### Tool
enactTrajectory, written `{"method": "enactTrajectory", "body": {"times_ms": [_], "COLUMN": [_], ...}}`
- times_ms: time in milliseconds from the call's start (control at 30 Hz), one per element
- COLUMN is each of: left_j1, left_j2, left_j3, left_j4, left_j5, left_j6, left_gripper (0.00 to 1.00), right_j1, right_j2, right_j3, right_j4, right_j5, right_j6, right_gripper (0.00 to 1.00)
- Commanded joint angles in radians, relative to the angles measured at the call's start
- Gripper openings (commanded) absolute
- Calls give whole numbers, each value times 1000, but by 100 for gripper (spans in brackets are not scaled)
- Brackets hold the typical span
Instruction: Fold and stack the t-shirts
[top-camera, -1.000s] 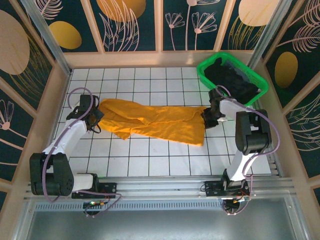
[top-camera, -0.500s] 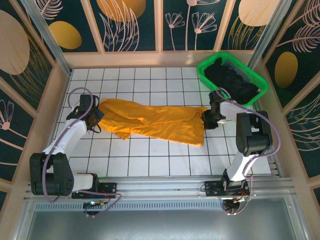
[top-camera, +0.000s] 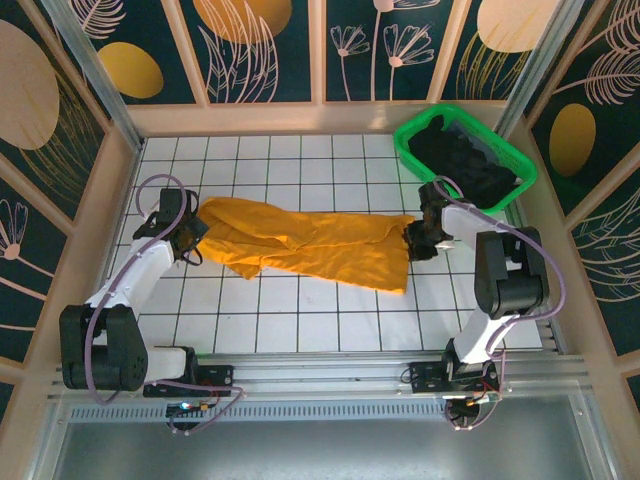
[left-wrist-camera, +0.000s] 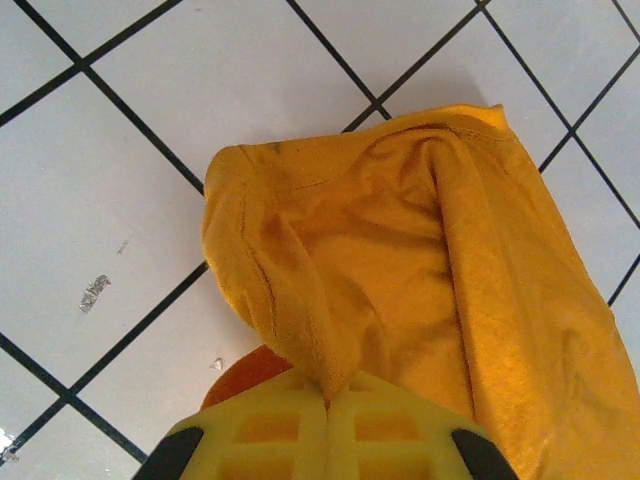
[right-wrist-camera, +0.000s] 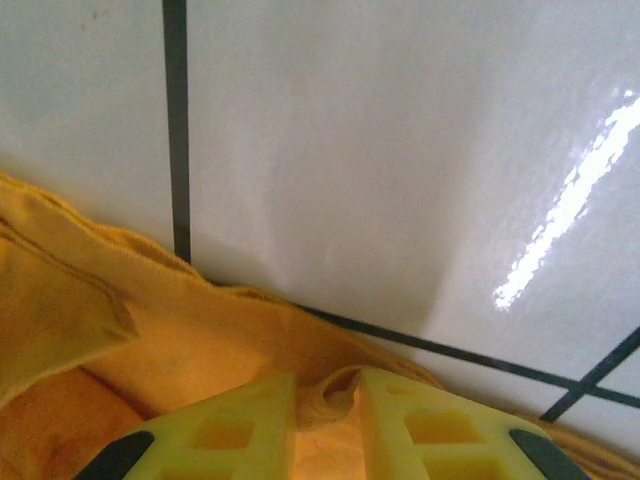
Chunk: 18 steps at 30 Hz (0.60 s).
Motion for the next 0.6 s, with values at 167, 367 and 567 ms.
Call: {"method": "enactTrajectory", "body": {"times_ms": [167, 367, 567], "left_j1": [6, 6, 6], "left_j2": [-5, -6, -17], "left_j3": [-11, -11, -11], "left_j4": [6, 5, -3], "left_j5": [5, 12, 7], "left_j6": [6, 6, 8], "left_gripper": [0, 0, 0], "right_j1": [11, -4, -9], "right_j2": [-53, -14, 13], "right_j3": [-58, -46, 9], "right_j4": [-36, 7, 22], "right_j5": [-30, -13, -15], "right_j6": [24, 47, 63], "right_gripper": [24, 26, 26]}}
